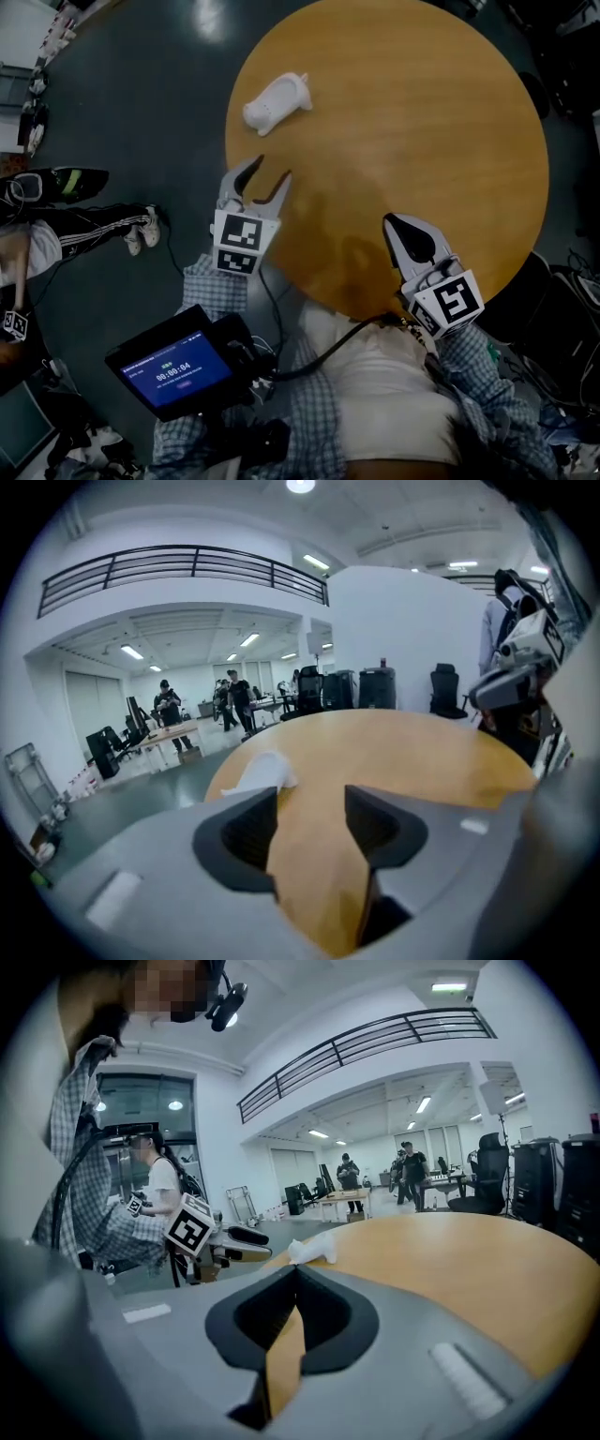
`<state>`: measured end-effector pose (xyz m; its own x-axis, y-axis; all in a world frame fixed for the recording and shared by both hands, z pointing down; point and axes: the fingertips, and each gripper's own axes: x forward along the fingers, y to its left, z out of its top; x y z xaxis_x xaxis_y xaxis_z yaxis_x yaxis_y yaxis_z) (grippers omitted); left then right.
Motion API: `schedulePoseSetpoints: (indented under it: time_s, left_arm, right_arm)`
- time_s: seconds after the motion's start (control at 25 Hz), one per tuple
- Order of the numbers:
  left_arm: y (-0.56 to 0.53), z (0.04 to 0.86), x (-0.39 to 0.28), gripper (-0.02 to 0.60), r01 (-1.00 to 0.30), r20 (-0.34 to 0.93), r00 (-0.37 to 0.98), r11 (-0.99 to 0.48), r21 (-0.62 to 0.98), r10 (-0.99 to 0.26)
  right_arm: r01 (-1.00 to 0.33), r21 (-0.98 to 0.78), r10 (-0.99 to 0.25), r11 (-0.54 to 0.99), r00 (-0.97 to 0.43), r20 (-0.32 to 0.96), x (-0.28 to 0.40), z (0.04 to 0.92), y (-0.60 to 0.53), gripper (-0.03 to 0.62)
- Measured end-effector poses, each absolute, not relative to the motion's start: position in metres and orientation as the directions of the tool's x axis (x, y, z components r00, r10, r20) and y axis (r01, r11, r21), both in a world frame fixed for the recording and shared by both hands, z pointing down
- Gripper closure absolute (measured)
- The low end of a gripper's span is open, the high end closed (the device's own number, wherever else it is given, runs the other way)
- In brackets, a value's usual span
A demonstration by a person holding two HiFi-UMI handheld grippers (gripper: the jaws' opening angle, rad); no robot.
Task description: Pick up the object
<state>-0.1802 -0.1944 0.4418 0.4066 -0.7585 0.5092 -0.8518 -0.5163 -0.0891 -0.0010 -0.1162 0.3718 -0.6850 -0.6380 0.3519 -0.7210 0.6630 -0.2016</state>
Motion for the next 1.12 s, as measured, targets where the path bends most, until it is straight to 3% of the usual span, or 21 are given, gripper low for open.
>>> schedulePoseSetpoints:
  time_s: [0.08,0.24,0.48,0.88,1.12]
  left_arm:
    - [-0.210,0.446,-0.182,0.314,-0.834,0.526,0.409,-0.539,-0.115,-0.746]
    - [-0.249,0.454,-0.192,0.265,-0.817,0.548,0.376,-0.547,-0.185,-0.747]
    - [-0.308,0.471,-0.204,0.239,-0.772,0.594,0.351,-0.583,-0.253,-0.723]
    - [-0.342,0.523,-0.204,0.160,-0.631,0.772,0.392,-0.757,-0.170,-0.501]
    - [-0.354,0.543,-0.196,0.158,-0.561,0.833,0.364,-0.812,-0.161,-0.416]
  right_arm:
    - [-0.731,-0.202,-0.647,0.651,-0.674,0.356,0.002,0.371,-0.117,0.588]
    - [-0.756,-0.200,-0.662,0.624,-0.646,0.380,0.008,0.373,-0.119,0.588]
    - [-0.788,-0.236,-0.667,0.569,-0.610,0.428,0.019,0.390,-0.123,0.588]
    - [-0.843,-0.254,-0.701,0.475,-0.536,0.470,0.034,0.401,-0.123,0.588]
    - [-0.860,-0.267,-0.704,0.435,-0.510,0.494,0.043,0.408,-0.120,0.588]
